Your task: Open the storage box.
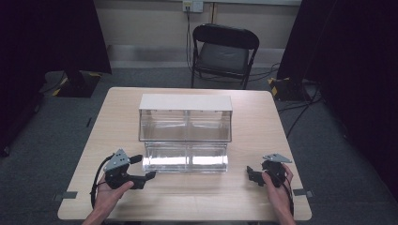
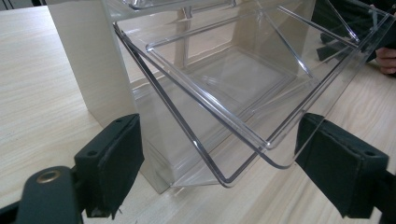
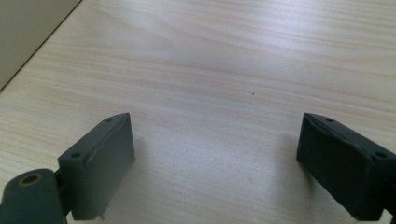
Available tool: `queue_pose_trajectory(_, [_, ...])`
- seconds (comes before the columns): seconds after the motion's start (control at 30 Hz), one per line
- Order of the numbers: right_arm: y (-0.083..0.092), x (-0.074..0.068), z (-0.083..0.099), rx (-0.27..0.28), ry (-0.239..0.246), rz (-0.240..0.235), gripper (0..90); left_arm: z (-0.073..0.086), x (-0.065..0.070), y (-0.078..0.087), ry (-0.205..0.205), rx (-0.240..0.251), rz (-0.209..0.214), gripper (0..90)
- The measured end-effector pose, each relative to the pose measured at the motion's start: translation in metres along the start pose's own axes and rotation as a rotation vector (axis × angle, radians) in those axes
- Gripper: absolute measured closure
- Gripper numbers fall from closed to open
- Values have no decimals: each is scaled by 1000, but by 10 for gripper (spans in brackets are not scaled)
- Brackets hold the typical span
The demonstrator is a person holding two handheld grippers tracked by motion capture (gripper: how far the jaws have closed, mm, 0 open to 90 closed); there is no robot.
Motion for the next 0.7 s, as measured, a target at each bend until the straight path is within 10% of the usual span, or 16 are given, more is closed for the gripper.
queue_pose_trajectory(0.7, [0, 0, 0, 0, 0, 0, 102, -13, -3, 4, 15, 29, -23, 156])
Point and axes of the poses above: each handheld gripper's, and its own axes: y roughly backward along the jaws, z roughly out of its underside, x roughly to its right, the point moved 5 cm from there along -y, roughly forward along the jaws, and after that the axes turned 12 degrees about -y, right-handed, at the moved point
